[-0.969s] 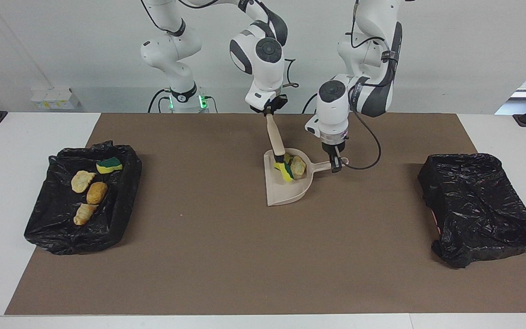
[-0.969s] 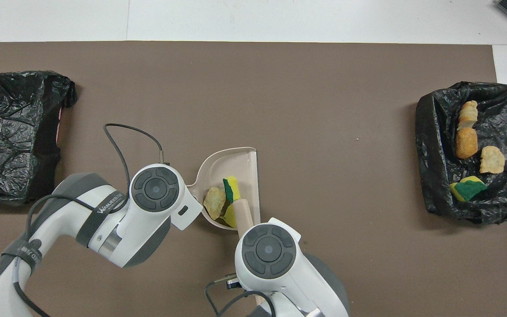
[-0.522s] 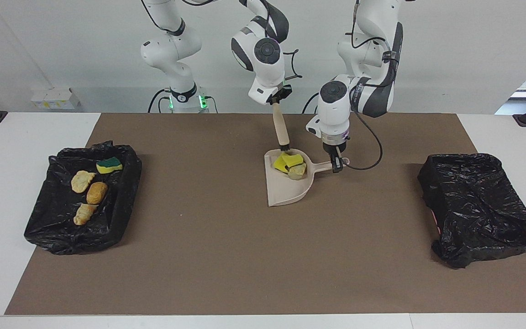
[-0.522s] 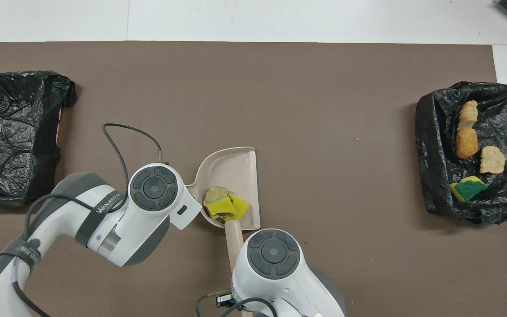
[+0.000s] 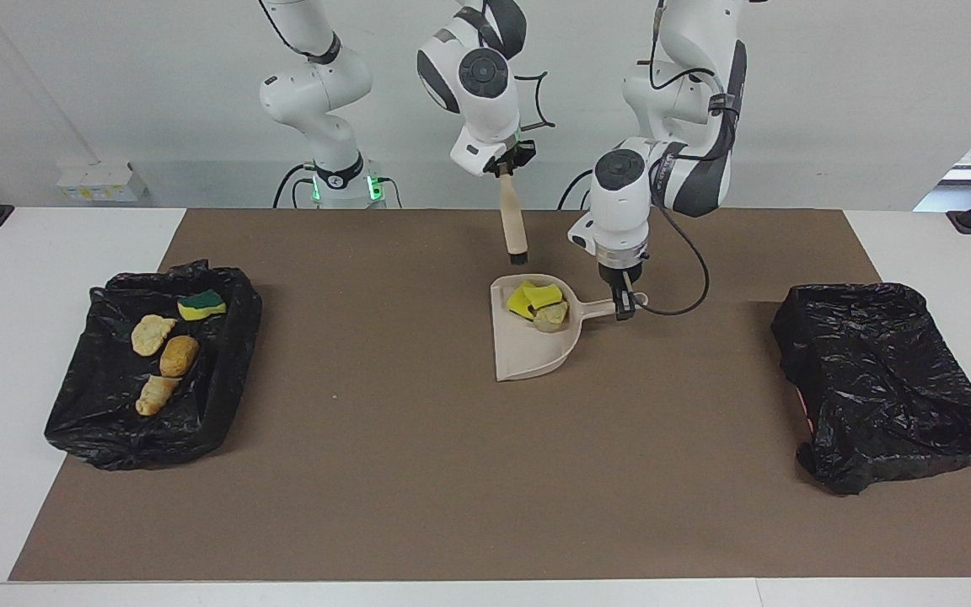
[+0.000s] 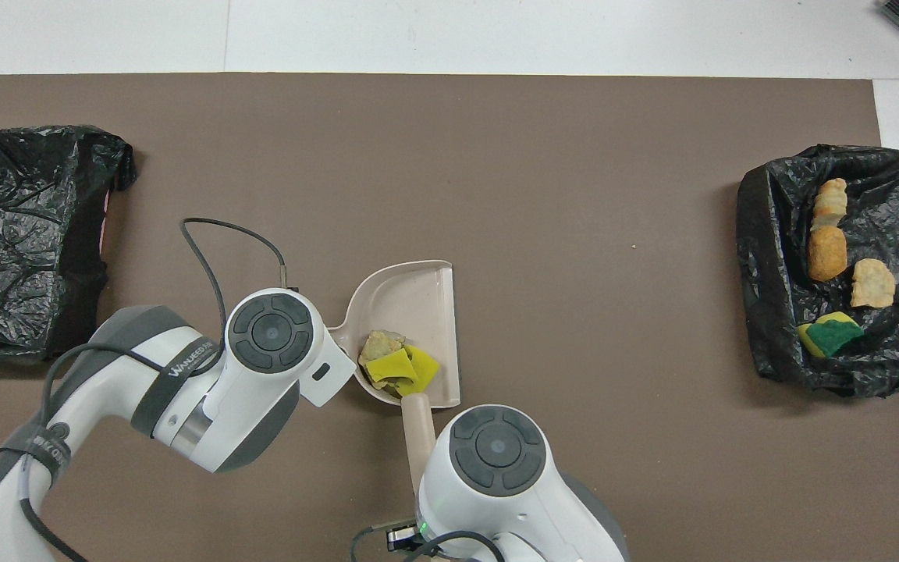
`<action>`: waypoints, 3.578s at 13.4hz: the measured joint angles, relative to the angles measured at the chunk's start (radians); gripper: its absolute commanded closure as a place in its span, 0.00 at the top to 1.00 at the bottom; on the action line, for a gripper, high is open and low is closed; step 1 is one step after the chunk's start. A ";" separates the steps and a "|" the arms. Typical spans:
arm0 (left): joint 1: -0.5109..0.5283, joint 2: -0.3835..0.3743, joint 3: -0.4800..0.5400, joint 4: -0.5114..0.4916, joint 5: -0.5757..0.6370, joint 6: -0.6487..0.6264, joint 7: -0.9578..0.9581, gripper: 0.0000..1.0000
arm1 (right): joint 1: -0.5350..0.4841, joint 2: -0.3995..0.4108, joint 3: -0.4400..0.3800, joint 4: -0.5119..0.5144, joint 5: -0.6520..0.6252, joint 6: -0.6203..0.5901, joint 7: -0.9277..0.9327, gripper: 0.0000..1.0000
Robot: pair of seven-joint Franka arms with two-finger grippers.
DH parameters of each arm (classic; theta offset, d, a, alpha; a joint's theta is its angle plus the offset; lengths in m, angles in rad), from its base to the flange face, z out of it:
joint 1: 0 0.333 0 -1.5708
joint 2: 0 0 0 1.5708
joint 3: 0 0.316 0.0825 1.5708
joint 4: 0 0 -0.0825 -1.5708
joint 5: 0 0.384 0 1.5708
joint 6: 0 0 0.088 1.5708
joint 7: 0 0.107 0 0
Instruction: Sweep and dump trash in bin
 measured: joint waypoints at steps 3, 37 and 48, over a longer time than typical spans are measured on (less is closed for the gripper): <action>0.063 0.000 0.004 0.033 0.000 -0.002 0.089 0.00 | 0.020 -0.016 0.007 -0.036 -0.014 0.063 0.056 0.00; 0.884 0.223 0.009 0.656 0.531 0.049 0.708 0.00 | -0.473 0.195 -0.038 0.472 -0.484 -0.051 -0.581 1.00; 0.831 0.134 -0.013 0.647 0.701 0.026 0.699 0.00 | -0.710 0.118 -0.057 0.509 -0.551 -0.133 -0.623 1.00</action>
